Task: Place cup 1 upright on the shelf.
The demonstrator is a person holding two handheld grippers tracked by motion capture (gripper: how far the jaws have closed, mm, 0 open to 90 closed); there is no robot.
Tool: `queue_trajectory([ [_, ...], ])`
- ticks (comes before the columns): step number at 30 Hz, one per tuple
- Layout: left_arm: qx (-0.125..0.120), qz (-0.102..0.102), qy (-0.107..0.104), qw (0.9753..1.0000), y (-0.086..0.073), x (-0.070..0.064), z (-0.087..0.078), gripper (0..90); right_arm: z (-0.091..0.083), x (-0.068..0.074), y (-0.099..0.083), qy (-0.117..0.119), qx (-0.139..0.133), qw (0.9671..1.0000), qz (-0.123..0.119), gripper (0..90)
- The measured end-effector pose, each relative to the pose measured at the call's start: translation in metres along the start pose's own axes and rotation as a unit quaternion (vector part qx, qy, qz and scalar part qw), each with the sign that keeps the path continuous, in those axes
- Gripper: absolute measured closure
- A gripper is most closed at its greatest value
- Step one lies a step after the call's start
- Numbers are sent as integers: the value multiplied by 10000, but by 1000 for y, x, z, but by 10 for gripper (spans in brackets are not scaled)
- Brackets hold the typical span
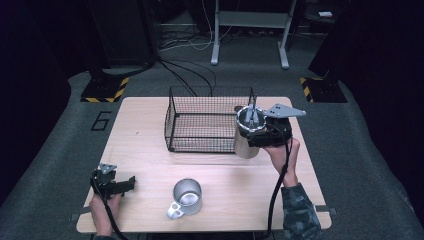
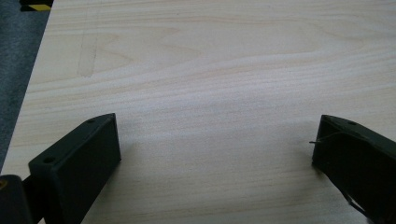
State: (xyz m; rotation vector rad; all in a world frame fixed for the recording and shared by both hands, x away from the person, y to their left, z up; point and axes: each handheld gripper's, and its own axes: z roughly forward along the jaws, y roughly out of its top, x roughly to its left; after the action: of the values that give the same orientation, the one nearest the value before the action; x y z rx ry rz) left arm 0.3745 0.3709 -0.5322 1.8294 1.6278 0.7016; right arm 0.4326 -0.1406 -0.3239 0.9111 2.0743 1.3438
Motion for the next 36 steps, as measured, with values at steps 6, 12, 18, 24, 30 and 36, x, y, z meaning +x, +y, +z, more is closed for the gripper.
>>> queue_trajectory([
  [6, -2, -3, 0, 10000, 0, 0, 0, 8, 3, -3, 9, -30, -16, 10000, -20, 35],
  [12, -1, -1, 0, 10000, 0, 0, 0, 8, 8, -7, 18, -71, -16, 10000, -48, 35],
  [18, -2, -2, 0, 10000, 0, 0, 0, 8, 14, -11, 26, -103, -2, 9999, -79, 35],
  [24, 0, -1, -1, 10000, 0, 0, 0, 8, 20, -15, 31, -120, -5, 9999, -16, 35],
  [30, -3, -2, 1, 10000, 0, 0, 0, 8, 27, -19, 36, -118, -13, 9999, 7, 35],
  [36, -1, -2, -1, 10000, 0, 0, 0, 8, 34, -20, 40, -79, -26, 10000, -13, 35],
])
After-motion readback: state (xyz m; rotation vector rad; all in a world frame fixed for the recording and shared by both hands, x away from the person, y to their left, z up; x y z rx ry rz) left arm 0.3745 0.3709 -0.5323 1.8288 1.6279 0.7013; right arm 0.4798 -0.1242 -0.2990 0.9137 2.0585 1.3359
